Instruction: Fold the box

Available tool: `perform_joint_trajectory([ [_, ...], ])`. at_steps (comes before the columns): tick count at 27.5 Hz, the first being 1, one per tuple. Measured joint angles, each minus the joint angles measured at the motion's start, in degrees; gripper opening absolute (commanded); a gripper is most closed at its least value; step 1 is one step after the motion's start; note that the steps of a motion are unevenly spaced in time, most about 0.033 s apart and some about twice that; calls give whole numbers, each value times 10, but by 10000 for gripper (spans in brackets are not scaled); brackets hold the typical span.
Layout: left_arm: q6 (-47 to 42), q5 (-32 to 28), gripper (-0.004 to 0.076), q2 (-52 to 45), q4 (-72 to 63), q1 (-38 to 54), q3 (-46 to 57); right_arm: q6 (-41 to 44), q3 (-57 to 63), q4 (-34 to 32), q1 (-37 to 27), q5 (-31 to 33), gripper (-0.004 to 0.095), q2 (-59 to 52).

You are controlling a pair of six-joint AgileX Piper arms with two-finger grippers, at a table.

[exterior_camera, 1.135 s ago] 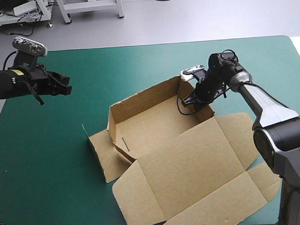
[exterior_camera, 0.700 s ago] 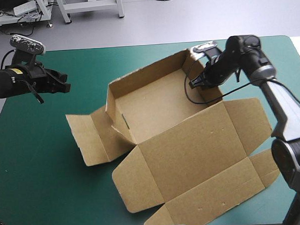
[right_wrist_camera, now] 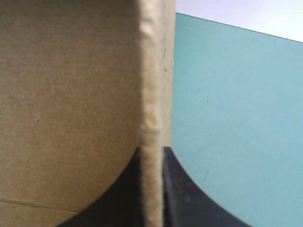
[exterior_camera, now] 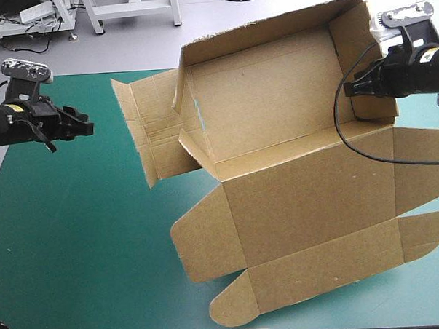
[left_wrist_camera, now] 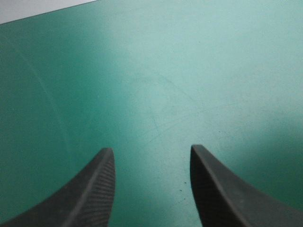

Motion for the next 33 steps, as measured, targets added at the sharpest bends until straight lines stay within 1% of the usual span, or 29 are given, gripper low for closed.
perform_joint_trajectory([
  [2,19,8,353,-1,-50,21,14,0,0,4,0,0,-25,-8],
  [4,66,13,353,-1,-143,45,58,-8,0,23,0,0,-25,-10],
  [8,104,28,353,10,-217,57,105,-14,0,40,0,0,-25,-10],
  [12,150,76,353,31,-304,60,130,-18,0,49,-2,0,-25,-10],
  [16,180,84,353,40,-408,60,137,-19,0,64,-3,-1,-25,-10],
  [23,185,85,353,40,-473,55,138,-19,0,70,-3,-7,-25,-9],
  [33,176,84,353,40,-537,-33,138,-19,0,64,-3,-28,-25,16],
])
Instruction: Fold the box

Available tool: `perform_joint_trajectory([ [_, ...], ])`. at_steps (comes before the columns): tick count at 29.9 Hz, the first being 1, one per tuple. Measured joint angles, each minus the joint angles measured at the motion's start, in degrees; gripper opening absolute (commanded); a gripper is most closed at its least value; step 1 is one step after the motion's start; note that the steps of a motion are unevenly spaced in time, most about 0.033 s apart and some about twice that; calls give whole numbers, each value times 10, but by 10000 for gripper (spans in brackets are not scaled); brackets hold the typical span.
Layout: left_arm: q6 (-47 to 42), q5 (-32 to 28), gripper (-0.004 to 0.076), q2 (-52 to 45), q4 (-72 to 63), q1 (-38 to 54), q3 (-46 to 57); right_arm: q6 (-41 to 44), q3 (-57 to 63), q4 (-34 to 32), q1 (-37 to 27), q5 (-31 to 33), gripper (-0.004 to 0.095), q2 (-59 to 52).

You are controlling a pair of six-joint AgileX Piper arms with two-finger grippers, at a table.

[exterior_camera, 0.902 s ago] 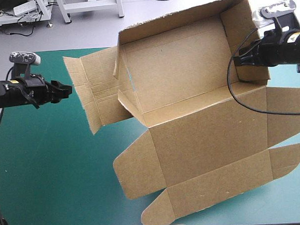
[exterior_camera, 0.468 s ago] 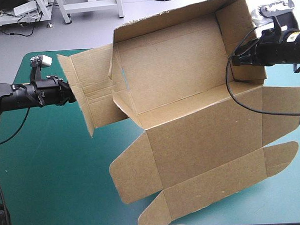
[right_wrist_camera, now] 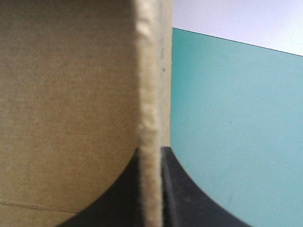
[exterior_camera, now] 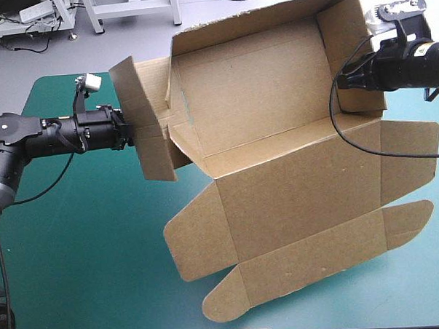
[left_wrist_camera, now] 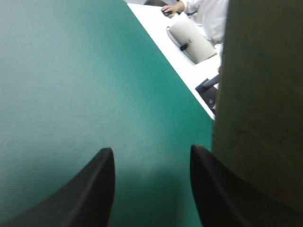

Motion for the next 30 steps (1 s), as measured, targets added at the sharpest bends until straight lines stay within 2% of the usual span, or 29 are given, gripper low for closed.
perform_joint_trajectory([
  [6,-2,-1,361,0,-30,-20,-1,0,0,-12,0,-6,-25,8],
  [12,-16,-4,454,-1,-45,-20,-1,0,0,-13,0,-7,-25,25],
  [21,-28,-3,457,-16,-96,-21,-1,-2,1,-18,6,-33,-24,33],
  [30,-32,-3,457,-25,-117,-21,-1,9,1,-37,59,-56,-24,50],
])
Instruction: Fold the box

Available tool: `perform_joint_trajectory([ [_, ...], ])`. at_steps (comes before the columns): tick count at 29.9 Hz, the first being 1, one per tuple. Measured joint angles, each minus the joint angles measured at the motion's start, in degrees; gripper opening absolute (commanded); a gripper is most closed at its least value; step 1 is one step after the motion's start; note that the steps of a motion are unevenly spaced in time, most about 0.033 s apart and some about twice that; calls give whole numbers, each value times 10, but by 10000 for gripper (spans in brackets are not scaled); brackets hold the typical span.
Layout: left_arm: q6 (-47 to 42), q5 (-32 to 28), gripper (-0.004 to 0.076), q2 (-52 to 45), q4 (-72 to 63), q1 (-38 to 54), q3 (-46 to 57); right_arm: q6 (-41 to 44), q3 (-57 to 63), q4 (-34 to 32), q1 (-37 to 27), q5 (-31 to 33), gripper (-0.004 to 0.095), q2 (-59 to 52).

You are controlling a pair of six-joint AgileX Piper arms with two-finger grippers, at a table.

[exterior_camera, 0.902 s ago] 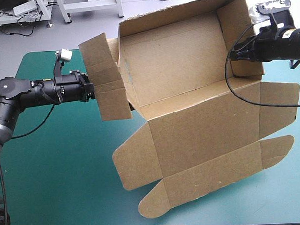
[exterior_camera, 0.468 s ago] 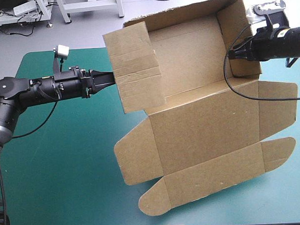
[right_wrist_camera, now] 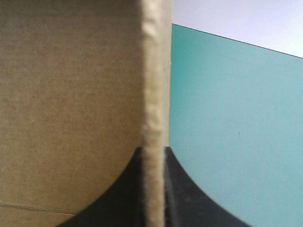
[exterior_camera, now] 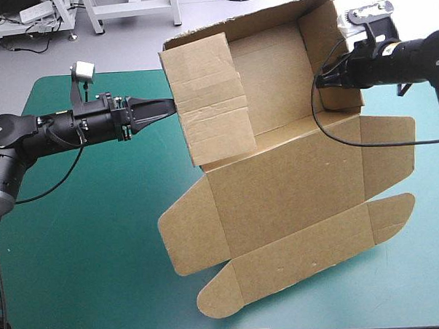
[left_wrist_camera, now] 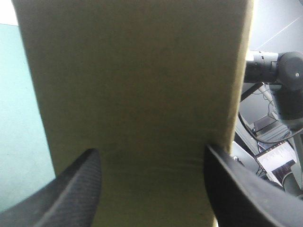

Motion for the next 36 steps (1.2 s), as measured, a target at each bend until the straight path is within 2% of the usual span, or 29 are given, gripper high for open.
perform_joint_trajectory([
  [15,-3,-5,456,-11,44,-1,0,54,0,-41,42,-25,-23,4],
  [21,-15,-87,455,-23,114,-31,-12,95,0,-78,76,-50,-23,5],
  [25,-66,-144,455,-27,227,-71,-44,128,0,-118,102,-58,-23,13],
  [31,-165,-183,455,-27,394,-104,-68,162,1,-134,135,-72,-23,30],
  [36,-216,-215,431,-28,443,-107,-69,189,1,-145,156,-86,-23,35],
])
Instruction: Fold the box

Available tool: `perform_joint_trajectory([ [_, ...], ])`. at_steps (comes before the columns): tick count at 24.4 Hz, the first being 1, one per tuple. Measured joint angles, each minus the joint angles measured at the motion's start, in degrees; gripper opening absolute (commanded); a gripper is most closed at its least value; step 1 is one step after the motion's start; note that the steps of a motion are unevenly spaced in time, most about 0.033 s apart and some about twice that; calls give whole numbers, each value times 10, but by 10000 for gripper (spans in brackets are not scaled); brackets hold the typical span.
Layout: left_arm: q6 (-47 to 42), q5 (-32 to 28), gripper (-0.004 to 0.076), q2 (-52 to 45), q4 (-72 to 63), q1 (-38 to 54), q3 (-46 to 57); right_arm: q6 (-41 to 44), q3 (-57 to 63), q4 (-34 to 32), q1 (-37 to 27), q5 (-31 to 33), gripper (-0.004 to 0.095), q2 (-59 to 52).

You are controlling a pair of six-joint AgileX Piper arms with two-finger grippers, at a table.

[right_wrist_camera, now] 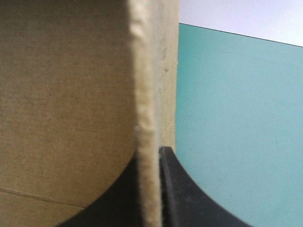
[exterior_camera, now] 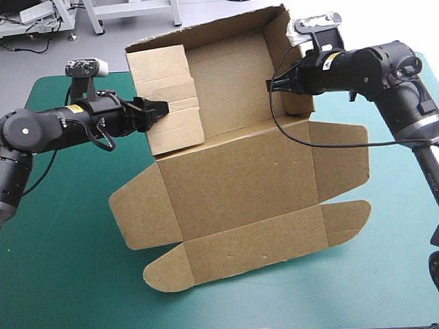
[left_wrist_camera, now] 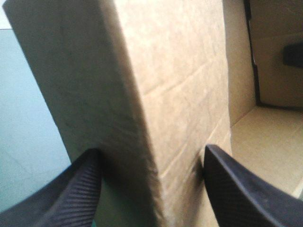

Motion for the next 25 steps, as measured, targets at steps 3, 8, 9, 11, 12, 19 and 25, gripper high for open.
perform_joint_trajectory([
  [3,-19,-18,424,0,23,-5,0,19,0,-20,15,-14,-23,0],
  [8,-50,-42,423,8,78,-26,0,58,1,-78,49,-22,-23,1],
  [9,-54,-50,423,10,87,-33,0,69,1,-95,57,-21,-23,1],
  [11,-73,-65,423,17,117,-47,0,89,1,-127,71,-21,-23,1],
  [12,-86,-71,423,21,137,-53,0,96,1,-139,75,-21,-23,1],
  [19,-249,-99,295,37,314,-98,0,137,4,-150,101,-32,-24,2],
  [25,-282,-128,-8,37,357,-99,-10,127,4,-124,101,-47,-24,2],
])
